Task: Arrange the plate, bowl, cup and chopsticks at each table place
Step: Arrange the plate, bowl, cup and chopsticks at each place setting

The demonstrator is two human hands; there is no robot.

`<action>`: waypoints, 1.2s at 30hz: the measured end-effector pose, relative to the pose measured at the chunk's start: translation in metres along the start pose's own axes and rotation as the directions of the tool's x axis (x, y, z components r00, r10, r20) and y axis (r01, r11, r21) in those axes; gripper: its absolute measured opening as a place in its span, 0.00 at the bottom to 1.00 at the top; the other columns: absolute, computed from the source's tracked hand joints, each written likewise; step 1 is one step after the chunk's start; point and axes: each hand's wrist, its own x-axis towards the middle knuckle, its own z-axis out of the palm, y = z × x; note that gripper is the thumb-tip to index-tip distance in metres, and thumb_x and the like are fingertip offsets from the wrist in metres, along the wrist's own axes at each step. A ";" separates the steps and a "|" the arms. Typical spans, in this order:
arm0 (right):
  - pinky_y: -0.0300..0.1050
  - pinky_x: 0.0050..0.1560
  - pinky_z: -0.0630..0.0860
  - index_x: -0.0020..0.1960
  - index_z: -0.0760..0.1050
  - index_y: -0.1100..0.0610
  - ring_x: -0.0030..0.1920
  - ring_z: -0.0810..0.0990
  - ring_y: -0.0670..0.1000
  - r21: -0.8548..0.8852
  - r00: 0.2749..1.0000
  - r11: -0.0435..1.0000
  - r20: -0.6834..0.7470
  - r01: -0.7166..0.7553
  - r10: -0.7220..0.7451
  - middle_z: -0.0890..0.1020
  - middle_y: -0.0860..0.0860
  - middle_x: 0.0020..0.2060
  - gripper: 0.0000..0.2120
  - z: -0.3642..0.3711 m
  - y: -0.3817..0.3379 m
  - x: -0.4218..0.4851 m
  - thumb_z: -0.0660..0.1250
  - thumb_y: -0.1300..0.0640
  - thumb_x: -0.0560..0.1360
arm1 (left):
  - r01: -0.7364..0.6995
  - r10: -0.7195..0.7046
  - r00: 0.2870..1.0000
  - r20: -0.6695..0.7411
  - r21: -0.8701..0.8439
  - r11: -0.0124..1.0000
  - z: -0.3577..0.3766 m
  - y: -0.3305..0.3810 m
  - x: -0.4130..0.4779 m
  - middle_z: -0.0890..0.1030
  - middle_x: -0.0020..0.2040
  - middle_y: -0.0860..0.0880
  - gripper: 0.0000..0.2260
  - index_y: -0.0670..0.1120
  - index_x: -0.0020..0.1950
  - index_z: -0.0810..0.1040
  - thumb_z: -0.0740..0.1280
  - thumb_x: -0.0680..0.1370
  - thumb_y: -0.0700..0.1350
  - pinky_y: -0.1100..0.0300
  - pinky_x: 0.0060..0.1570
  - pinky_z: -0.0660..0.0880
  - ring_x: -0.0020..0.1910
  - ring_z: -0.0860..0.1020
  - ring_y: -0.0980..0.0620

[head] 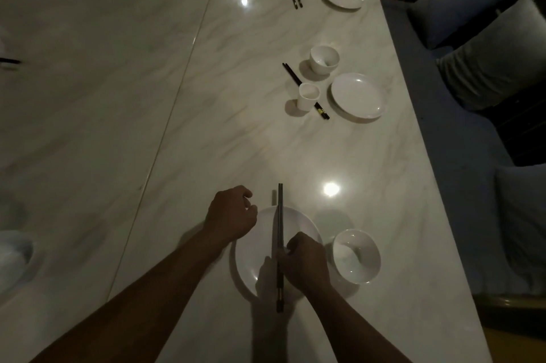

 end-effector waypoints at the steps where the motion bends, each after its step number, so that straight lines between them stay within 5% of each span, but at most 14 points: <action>1: 0.30 0.33 0.69 0.52 0.76 0.53 0.38 0.79 0.41 -0.006 1.000 1.000 -0.006 0.004 -0.004 0.81 0.47 0.42 0.10 -0.004 -0.001 0.000 0.71 0.49 0.75 | -0.004 0.004 1.000 0.000 0.001 1.000 0.001 0.001 0.002 0.83 0.46 0.50 0.15 0.46 0.58 0.79 0.71 0.72 0.46 0.55 0.53 0.78 0.48 0.80 0.50; 5: 0.33 0.40 0.70 0.53 0.78 0.53 0.42 0.80 0.43 -0.018 0.997 0.998 -0.053 0.060 -0.061 0.82 0.47 0.45 0.11 -0.033 -0.001 0.004 0.70 0.48 0.76 | -0.016 0.016 1.000 0.008 -0.015 1.000 0.007 0.014 0.008 0.83 0.47 0.49 0.14 0.45 0.57 0.79 0.71 0.73 0.46 0.54 0.53 0.78 0.49 0.81 0.49; 11: 0.34 0.37 0.70 0.48 0.78 0.53 0.38 0.78 0.43 -0.022 0.980 0.995 -0.171 0.098 -0.100 0.80 0.45 0.39 0.04 -0.090 0.025 0.013 0.68 0.53 0.76 | -0.073 0.072 0.997 -0.025 -0.037 0.997 0.030 0.041 0.010 0.84 0.47 0.48 0.10 0.46 0.53 0.81 0.69 0.72 0.44 0.54 0.51 0.79 0.48 0.82 0.47; 20: 0.31 0.36 0.71 0.50 0.78 0.53 0.40 0.79 0.41 -0.002 0.982 0.999 -0.183 0.040 -0.039 0.81 0.45 0.41 0.05 -0.174 0.141 0.045 0.69 0.53 0.76 | -0.072 0.070 0.997 -0.032 -0.044 0.996 0.097 0.117 0.000 0.83 0.43 0.54 0.11 0.48 0.53 0.80 0.71 0.72 0.47 0.58 0.55 0.75 0.48 0.81 0.51; 29: 0.39 0.40 0.70 0.42 0.74 0.48 0.40 0.79 0.48 -0.208 0.981 0.959 0.069 0.190 -0.180 0.79 0.46 0.38 0.06 -0.245 0.291 0.089 0.67 0.48 0.74 | 0.069 -0.076 0.970 -0.231 -0.035 0.997 0.185 0.215 -0.026 0.80 0.40 0.56 0.10 0.49 0.52 0.81 0.70 0.71 0.47 0.58 0.52 0.76 0.46 0.80 0.51; 36: 0.37 0.43 0.67 0.59 0.78 0.51 0.53 0.81 0.50 -0.371 0.921 0.852 0.274 0.368 -0.278 0.83 0.50 0.53 0.12 -0.287 0.317 0.124 0.64 0.52 0.77 | 0.072 -0.072 0.958 -0.278 -0.011 0.997 0.229 0.246 -0.061 0.84 0.45 0.48 0.14 0.46 0.55 0.81 0.73 0.71 0.46 0.55 0.51 0.78 0.46 0.81 0.49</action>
